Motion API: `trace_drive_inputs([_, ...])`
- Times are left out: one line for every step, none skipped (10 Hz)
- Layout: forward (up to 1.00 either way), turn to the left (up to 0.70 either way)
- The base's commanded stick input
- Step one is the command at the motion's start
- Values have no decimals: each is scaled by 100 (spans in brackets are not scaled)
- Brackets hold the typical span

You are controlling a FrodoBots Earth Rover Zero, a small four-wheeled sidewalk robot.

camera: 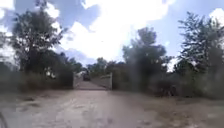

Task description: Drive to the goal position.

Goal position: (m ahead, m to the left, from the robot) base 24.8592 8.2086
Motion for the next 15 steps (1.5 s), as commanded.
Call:
trace_drive_inputs([85,0])
trace_drive_inputs([85,2])
trace_drive_inputs([85,18])
trace_drive_inputs([85,32])
trace_drive_inputs([85,34])
trace_drive_inputs([85,16])
trace_drive_inputs([85,7])
trace_drive_inputs([85,0])
trace_drive_inputs([85,0])
trace_drive_inputs([85,0])
trace_drive_inputs([85,0])
trace_drive_inputs([85,0])
trace_drive_inputs([85,0])
trace_drive_inputs([85,0])
trace_drive_inputs([85,0])
